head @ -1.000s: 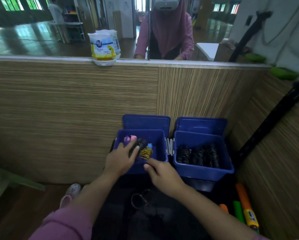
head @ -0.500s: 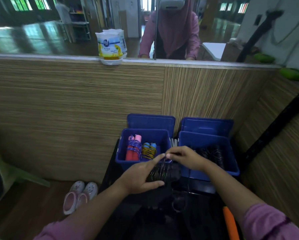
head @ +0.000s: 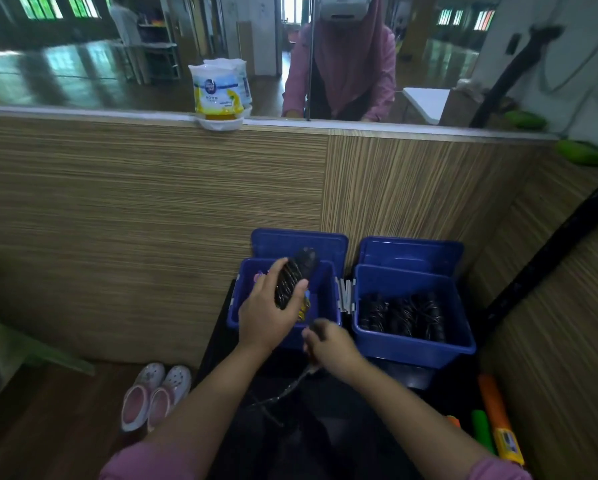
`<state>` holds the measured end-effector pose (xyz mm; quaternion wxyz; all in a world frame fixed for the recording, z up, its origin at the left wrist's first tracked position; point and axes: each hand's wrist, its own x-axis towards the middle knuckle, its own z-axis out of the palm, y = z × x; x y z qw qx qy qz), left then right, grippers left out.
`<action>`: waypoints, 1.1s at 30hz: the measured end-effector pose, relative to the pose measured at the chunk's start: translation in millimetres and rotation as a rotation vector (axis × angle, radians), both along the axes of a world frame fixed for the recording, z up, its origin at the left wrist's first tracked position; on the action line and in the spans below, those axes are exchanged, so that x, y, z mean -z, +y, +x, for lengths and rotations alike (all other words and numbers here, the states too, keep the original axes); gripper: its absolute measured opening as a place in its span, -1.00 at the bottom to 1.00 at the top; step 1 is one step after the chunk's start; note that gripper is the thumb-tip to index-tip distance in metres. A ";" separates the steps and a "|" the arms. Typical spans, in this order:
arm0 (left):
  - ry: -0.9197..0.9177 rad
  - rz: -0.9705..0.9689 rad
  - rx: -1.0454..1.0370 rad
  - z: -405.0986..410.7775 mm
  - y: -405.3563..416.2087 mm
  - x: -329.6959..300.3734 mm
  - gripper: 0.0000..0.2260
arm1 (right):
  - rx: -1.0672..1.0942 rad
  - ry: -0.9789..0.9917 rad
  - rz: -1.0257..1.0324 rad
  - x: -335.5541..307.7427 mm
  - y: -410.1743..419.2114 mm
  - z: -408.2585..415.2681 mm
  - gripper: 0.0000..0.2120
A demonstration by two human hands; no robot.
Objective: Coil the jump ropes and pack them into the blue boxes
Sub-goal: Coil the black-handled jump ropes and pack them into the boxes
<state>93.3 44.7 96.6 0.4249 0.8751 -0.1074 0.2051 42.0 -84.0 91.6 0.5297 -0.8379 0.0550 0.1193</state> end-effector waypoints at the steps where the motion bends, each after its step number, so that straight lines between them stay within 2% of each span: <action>1: 0.032 -0.015 -0.088 4.8 0.0 -0.7 -0.45 | -0.019 0.022 -0.044 4.2 8.5 -4.0 -0.85; 3: 0.096 0.021 -0.198 13.8 2.7 -0.8 -0.43 | -0.067 0.051 -0.097 7.2 21.6 -12.5 -0.84; 7: 0.208 0.389 -0.281 19.8 20.3 12.9 -0.43 | -0.079 0.106 -0.020 -6.6 22.5 -15.1 -0.87; 8: 0.227 0.452 -0.274 21.1 27.1 17.9 -0.43 | -0.114 0.065 -0.102 -11.3 18.4 -13.9 -0.88; 10: 0.206 0.570 -0.184 22.8 38.8 31.6 -0.40 | -0.230 -0.085 -0.397 -19.2 5.3 -8.8 -0.84; 12: 0.152 0.712 -0.035 21.1 44.7 44.2 -0.34 | -0.384 -0.214 -0.683 -26.4 -7.7 -1.6 -0.80; 14: 0.150 0.797 0.121 16.3 45.4 49.9 -0.33 | -0.490 -0.335 -0.866 -33.4 -19.1 6.3 -0.79; 17: 0.097 0.762 0.364 6.4 43.6 49.1 -0.43 | -0.609 -0.508 -0.994 -40.8 -37.9 17.7 -0.81; 20: 0.083 0.699 0.568 -4.6 42.9 48.7 -0.49 | -0.691 -0.556 -1.043 -42.6 -51.9 24.9 -0.70; 23: 0.103 0.644 0.627 -9.3 44.7 47.5 -0.46 | -0.712 -0.607 -1.084 -34.9 -58.0 33.5 -0.47; 26: 0.119 0.592 0.646 -13.2 46.5 41.3 -0.41 | -0.675 -0.637 -1.084 -26.5 -67.8 39.9 -0.34; 28: 0.133 0.517 0.648 -15.0 48.3 36.2 -0.44 | -0.662 -0.613 -1.081 -26.1 -69.3 40.0 -0.23; 30: 0.131 0.477 0.665 -17.6 46.9 29.4 -0.45 | -0.661 -0.514 -1.066 -24.4 -70.7 42.8 -0.21; 33: 0.168 0.360 0.684 -28.3 35.9 17.2 -0.39 | -0.583 -0.338 -0.797 -19.1 -75.8 46.6 -0.32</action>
